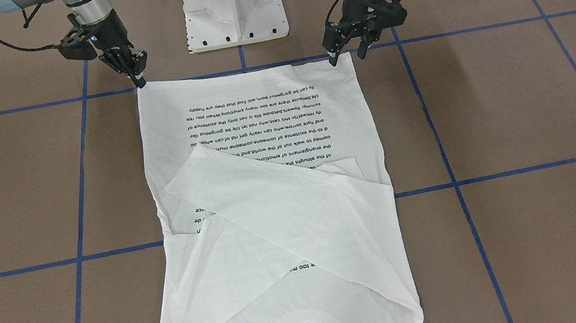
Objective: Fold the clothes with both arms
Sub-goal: 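Grasp both hem corners with the left and right grippers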
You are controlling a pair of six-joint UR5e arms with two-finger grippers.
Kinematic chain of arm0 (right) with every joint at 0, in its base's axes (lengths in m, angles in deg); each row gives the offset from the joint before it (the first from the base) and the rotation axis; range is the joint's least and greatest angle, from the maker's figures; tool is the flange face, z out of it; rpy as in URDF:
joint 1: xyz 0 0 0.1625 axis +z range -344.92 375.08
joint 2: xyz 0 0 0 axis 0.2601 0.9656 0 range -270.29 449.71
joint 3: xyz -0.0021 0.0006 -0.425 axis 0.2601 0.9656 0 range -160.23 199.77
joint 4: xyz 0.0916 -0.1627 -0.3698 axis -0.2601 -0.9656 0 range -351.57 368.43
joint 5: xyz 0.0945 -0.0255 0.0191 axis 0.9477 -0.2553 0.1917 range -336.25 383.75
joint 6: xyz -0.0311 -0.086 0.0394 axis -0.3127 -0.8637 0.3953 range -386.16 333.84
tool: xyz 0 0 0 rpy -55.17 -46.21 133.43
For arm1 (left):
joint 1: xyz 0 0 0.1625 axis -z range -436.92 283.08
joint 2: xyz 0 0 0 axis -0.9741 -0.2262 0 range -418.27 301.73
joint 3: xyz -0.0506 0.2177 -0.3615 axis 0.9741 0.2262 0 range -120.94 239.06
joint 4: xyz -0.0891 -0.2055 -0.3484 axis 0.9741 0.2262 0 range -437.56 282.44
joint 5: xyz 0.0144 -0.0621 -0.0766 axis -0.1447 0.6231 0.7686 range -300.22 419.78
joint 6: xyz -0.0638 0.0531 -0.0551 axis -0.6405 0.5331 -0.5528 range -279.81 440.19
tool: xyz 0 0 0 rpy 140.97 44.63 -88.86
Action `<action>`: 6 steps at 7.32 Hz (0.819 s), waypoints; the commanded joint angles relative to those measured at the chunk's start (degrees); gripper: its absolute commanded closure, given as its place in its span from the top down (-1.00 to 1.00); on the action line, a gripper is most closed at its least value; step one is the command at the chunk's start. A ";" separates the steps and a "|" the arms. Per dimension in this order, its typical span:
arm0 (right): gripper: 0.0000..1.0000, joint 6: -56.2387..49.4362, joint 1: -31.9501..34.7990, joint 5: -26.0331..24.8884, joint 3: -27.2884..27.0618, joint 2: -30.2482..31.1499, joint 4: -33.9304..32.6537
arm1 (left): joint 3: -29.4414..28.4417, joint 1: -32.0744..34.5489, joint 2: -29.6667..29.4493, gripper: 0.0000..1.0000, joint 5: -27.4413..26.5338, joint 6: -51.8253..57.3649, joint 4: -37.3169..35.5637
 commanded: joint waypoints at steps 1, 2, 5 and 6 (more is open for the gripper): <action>-1.00 0.00 -0.02 -0.01 0.10 0.06 0.00 | -0.54 -1.48 0.38 0.69 0.23 -1.13 -0.05; -1.00 0.00 0.07 -0.01 0.10 0.06 0.00 | -0.55 -1.75 0.21 0.62 0.41 -1.39 -0.05; -1.00 0.00 0.07 -0.01 0.37 0.06 0.00 | -1.51 -2.98 0.20 0.48 0.49 -1.57 -0.13; -1.00 0.00 -0.02 -0.01 0.37 0.06 0.00 | -1.69 -3.68 0.29 0.48 0.49 -1.57 -0.22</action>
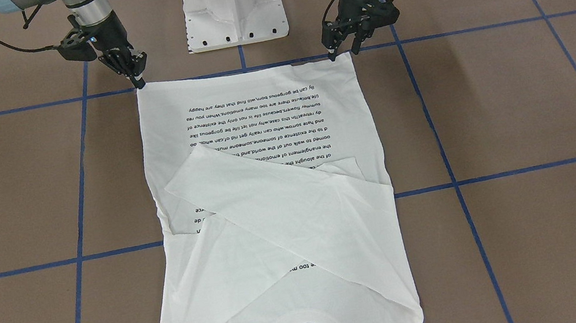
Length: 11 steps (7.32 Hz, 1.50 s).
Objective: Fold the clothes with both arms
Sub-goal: 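Grasp both hem corners with the left and right grippers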
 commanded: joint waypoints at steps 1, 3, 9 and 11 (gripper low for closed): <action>-1.00 0.00 -0.04 0.00 0.04 0.00 0.00 | -0.46 -0.74 0.09 0.36 0.03 -0.10 -0.10; -1.00 0.00 -0.04 0.00 0.04 0.00 0.00 | -0.99 -0.74 0.00 0.01 0.03 -0.10 -0.01; -1.00 0.00 0.05 0.00 -0.30 0.00 0.00 | 1.63 -0.74 0.52 -1.00 -0.23 -0.01 0.17; -1.00 0.09 -0.56 -0.09 -1.01 0.96 0.00 | 6.02 -2.92 2.45 -1.00 -0.32 -0.54 0.17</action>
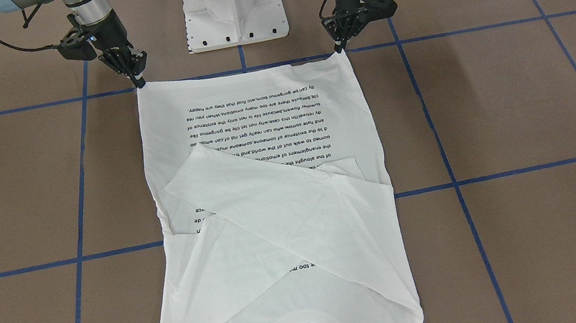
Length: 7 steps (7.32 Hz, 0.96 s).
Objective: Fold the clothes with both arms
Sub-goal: 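Lift the hem with both grippers and fold it toward the collar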
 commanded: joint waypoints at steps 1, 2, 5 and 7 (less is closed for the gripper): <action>-1.00 0.03 -1.74 -0.33 -2.09 2.63 0.09 | 3.81 -3.93 1.20 -1.00 -0.26 -4.21 0.09; -1.00 0.03 -3.32 -0.42 -5.06 5.60 0.09 | 5.47 -5.08 1.28 -1.00 -0.18 -5.47 0.09; -1.00 0.47 -5.44 -0.94 -9.38 7.13 0.18 | 10.56 -5.62 3.11 -1.00 2.09 -8.91 -0.08; -1.00 -0.40 -2.05 -3.32 -10.98 6.52 0.09 | 10.59 -0.73 2.52 -1.00 2.55 -7.94 -0.08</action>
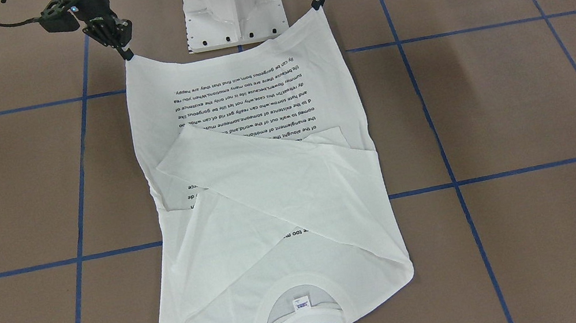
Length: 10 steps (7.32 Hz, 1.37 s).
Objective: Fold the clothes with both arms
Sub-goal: 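Lift the hem with both grippers and fold it toward the collar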
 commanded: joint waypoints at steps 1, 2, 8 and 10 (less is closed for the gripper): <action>-1.00 -2.28 3.83 -0.34 -0.29 -0.60 -0.12 | 0.21 5.92 -0.55 -1.00 0.55 2.67 -0.09; -1.00 -8.48 7.94 2.19 0.06 -2.42 -0.21 | -0.05 8.82 -1.77 -1.00 0.64 8.78 -0.18; -1.00 -25.67 39.68 24.97 16.31 -29.72 -16.92 | -18.66 34.92 -18.47 -1.00 10.12 31.75 -0.36; -1.00 -30.24 43.21 24.89 20.08 -32.85 -19.72 | -26.21 39.42 -24.69 -1.00 10.22 33.98 -0.18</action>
